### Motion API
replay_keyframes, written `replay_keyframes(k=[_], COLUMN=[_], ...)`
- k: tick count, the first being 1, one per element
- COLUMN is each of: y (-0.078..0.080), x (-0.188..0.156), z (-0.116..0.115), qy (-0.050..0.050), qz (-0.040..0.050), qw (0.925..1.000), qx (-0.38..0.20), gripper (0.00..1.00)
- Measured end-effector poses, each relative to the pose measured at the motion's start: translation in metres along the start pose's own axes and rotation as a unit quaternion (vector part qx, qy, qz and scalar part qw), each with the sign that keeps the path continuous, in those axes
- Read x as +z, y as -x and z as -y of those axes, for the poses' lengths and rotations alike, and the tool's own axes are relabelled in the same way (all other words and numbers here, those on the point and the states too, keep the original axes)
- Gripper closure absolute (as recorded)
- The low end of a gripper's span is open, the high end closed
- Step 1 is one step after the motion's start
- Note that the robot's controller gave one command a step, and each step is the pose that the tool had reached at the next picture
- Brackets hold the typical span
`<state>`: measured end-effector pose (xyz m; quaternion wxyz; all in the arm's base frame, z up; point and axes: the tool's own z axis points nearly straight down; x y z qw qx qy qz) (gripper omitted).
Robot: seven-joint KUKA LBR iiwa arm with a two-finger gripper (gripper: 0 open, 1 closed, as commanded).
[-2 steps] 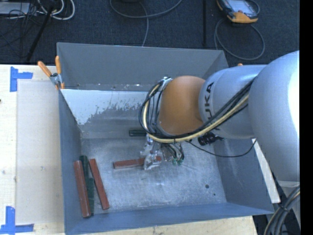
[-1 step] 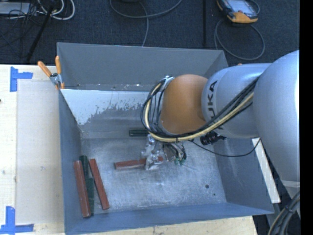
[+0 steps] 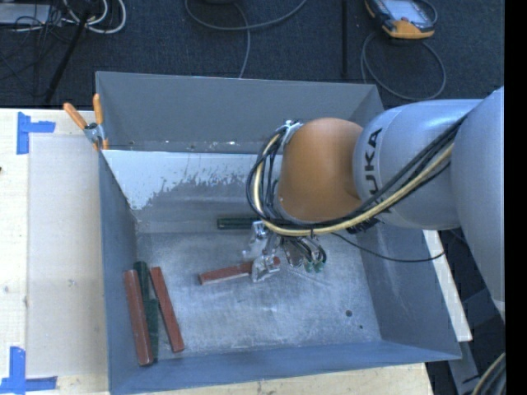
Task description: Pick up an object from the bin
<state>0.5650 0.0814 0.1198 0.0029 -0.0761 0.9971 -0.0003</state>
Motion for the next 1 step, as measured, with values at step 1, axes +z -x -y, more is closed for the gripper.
replay_keyframes(k=[1], y=[0.0097], x=[-0.1514], z=[-0.0194], qy=[0.001], qz=[-0.0003], qw=[0.9995], qx=[-0.031], gripper=[1.00])
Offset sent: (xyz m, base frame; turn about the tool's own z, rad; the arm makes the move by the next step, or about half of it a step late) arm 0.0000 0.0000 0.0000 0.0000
